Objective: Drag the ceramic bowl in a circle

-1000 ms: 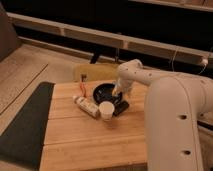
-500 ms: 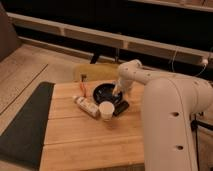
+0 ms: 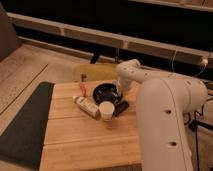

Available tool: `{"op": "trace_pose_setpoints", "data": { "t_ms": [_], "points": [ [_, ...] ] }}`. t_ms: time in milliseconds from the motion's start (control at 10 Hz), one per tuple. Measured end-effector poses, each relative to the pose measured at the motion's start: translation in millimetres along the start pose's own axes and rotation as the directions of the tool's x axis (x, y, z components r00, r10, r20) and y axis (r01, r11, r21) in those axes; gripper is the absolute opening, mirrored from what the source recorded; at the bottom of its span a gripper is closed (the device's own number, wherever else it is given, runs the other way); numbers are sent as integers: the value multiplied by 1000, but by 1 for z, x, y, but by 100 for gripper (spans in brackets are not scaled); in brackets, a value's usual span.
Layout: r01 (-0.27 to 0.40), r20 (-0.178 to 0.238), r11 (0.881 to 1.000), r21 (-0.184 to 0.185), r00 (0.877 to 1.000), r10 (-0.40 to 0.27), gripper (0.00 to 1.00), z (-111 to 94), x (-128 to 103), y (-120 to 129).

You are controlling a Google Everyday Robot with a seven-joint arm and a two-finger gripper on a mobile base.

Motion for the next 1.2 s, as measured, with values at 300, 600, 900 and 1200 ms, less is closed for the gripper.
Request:
{"op": "trace_pose_setpoints", "data": {
  "t_ms": [300,600,900,1200],
  "points": [
    [-5,8,1000,-16,1000,5,0,-11,-5,8],
    [-7,-26,1000,13,1000,7,0,-11,10,3],
    [-49,-77,996,68,996,55,0,0,21,-18],
    [-58,-64,991,118,996,66,0,4,-2,-24]
  ]
}}
